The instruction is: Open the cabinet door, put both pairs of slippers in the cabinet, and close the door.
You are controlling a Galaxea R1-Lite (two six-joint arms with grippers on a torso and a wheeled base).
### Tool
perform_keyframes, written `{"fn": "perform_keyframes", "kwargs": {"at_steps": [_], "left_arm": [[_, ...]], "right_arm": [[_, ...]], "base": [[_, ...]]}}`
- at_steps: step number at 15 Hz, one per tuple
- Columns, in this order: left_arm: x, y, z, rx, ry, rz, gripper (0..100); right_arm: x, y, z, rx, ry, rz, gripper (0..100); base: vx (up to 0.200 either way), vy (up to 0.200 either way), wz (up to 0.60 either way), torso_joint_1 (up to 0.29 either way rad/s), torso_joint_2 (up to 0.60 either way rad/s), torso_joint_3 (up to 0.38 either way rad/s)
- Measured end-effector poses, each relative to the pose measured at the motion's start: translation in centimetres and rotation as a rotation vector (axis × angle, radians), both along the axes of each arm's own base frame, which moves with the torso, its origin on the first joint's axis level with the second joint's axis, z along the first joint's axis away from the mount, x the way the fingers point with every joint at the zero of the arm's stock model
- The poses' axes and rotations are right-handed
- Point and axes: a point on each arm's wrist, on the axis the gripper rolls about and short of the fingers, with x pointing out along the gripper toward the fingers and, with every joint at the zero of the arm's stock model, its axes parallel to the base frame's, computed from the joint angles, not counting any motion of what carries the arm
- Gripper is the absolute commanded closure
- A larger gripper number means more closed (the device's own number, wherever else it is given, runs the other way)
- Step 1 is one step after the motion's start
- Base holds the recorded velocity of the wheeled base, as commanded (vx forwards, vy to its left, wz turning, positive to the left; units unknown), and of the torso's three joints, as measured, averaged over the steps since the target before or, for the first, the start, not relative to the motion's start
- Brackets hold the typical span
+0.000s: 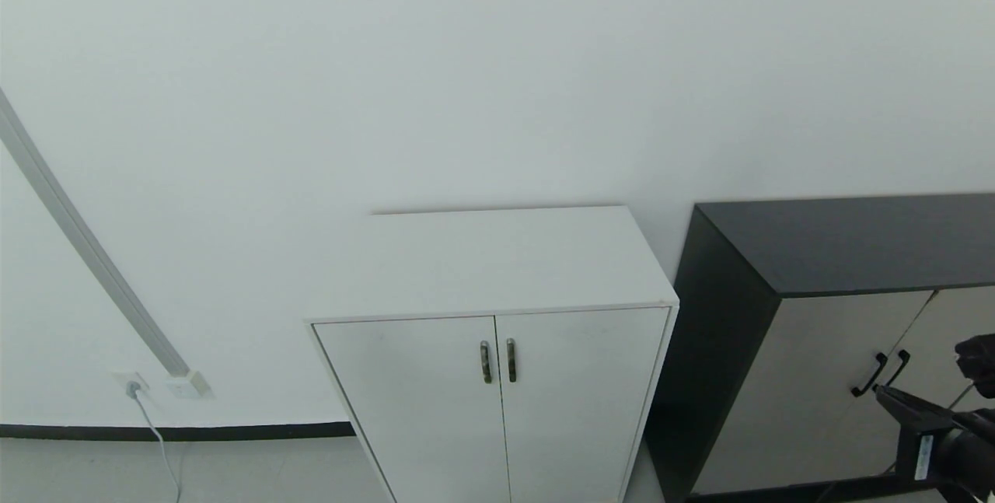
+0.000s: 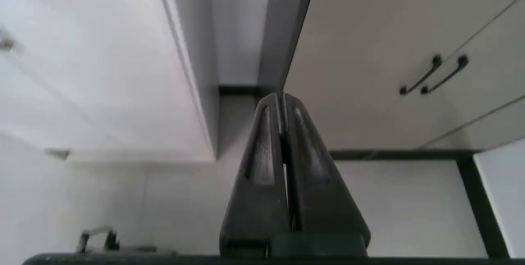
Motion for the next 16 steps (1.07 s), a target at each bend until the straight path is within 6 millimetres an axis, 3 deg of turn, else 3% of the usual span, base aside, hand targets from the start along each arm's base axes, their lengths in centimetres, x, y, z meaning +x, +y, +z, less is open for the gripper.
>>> {"fn": "perform_keyframes", "kwargs": {"at_steps": [13, 16], "left_arm": [[0.0, 0.0, 0.0, 0.001, 0.0, -0.001, 100], [0.0, 0.0, 0.0, 0.001, 0.0, -0.002, 100]], "right_arm": [[-9.4, -1.4, -1.5, 0.012, 0.179, 0.112, 100], [-10.5, -1.5, -1.8, 0.015, 0.172, 0.156, 100]], "base": [[0.0, 0.0, 0.0, 0.0, 0.0, 0.0], [0.0, 0.0, 0.0, 0.0, 0.0, 0.0]]}}
